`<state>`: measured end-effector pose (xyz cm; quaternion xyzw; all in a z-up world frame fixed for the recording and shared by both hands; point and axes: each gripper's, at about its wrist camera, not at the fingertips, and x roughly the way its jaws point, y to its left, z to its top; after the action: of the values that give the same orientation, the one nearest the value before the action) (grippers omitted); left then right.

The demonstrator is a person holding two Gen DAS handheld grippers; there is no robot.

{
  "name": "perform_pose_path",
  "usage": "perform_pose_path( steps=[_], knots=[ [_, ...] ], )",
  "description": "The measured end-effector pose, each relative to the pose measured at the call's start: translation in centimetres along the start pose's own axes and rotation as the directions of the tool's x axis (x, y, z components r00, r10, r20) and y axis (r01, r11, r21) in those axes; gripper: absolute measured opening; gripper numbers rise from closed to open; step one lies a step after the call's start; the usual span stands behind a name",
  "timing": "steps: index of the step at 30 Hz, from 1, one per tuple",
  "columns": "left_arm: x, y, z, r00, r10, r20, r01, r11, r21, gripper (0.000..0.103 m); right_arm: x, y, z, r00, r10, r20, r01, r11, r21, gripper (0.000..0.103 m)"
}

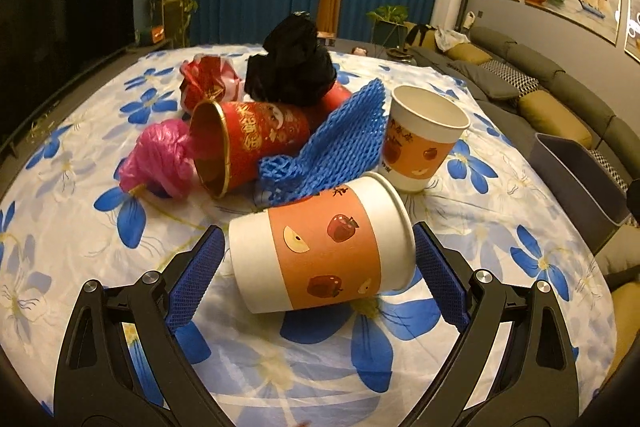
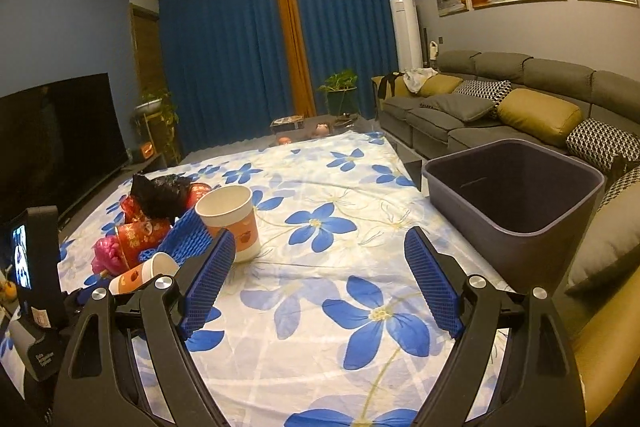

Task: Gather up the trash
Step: 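Grasp the lying apple-print paper cup with the left gripper while the right gripper grasps the upright white cup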

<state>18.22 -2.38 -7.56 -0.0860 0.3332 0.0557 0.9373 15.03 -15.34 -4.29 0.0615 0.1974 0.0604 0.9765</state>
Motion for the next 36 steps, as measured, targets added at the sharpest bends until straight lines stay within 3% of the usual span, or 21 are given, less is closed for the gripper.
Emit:
perform_pose_path(
  steps=[9, 16, 24, 36],
  knots=[
    [-0.6, 1.8, -0.2, 0.996, -0.088, 0.013, 0.088, 0.995, -0.046, 0.083, 1.1, 1.3, -0.2, 1.000, 0.018, -0.026, -0.018, 0.999, -0.028, 0.084],
    [-3.2, 3.3, 0.9, 0.988, -0.122, 0.090, 0.128, 0.989, -0.071, 0.083, 2.9, 3.3, -0.2, 0.998, 0.039, -0.048, -0.042, 0.997, -0.071, 0.084],
    [-6.2, 6.4, 3.2, 0.974, -0.023, 0.223, 0.043, 0.995, -0.085, 0.083, 6.1, 6.1, 0.0, 0.996, 0.054, -0.074, -0.062, 0.992, -0.112, 0.084],
    [-6.9, 11.6, 5.4, 0.960, 0.063, 0.272, -0.017, 0.985, -0.169, 0.083, 11.7, 10.5, 1.3, 0.994, 0.039, -0.100, -0.057, 0.982, -0.183, 0.084]
  ],
)
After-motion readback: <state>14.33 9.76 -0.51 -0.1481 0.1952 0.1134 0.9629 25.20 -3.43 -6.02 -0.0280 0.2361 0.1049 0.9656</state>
